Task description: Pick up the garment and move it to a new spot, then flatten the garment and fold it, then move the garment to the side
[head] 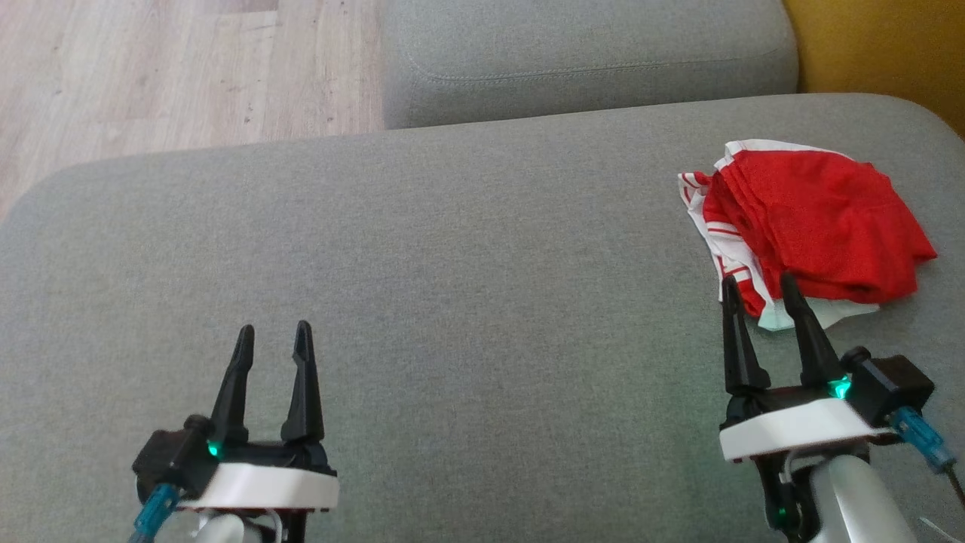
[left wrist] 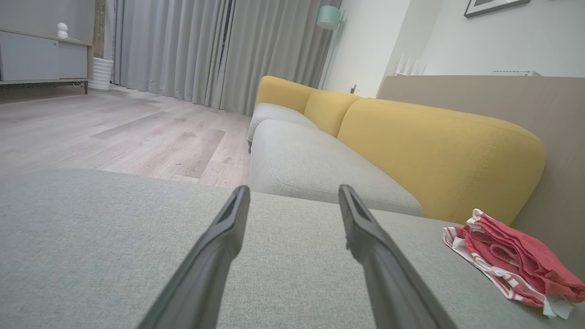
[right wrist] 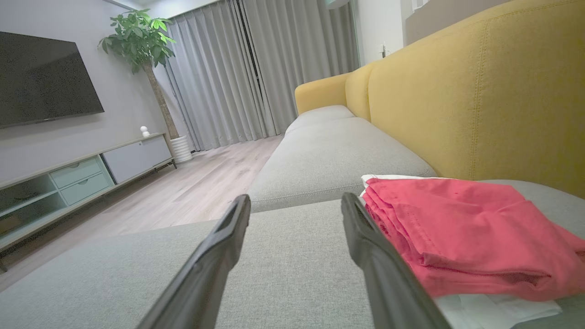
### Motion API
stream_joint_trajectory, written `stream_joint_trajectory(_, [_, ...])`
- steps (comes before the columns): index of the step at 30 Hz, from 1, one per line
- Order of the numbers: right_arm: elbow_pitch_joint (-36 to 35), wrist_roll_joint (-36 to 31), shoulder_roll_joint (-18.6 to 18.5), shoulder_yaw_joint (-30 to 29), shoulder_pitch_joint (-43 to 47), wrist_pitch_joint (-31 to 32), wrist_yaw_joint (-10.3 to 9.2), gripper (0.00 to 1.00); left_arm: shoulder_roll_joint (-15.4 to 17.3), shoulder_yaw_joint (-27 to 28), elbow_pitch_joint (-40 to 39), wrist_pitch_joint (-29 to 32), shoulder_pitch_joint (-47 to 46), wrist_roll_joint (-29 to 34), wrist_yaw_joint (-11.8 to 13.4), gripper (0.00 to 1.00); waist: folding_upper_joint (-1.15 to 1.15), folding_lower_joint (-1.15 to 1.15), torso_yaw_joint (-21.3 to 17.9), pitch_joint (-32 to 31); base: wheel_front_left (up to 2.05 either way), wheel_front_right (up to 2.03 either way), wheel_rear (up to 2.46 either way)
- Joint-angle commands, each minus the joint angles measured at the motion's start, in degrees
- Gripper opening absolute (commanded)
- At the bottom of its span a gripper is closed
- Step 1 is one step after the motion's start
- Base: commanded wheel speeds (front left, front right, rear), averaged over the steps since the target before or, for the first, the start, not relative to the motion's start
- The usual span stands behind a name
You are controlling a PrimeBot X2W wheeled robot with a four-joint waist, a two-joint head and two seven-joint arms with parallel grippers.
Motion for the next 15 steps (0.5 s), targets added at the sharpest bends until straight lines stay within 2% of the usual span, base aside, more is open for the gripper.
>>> stream_joint_trajectory(1, [-2.26, -0.08, 0.05, 1.67, -1.2, -0.62, -0.05, 1.0, 0.32, 2.21, -1.96, -0.37, -1.31, -0.36, 0.47, 1.0, 0.0, 0.0, 0.09, 0.04, 0.0, 0.0, 0.0])
stream_joint_trajectory(15, [-2.43, 0.99, 0.06, 1.89, -0.84, -0.63, -0.05, 1.0, 0.32, 2.14, -0.95, -0.37, -1.59, -1.54, 0.55, 1.0, 0.0, 0.0, 0.12, 0.23, 0.0, 0.0, 0.0])
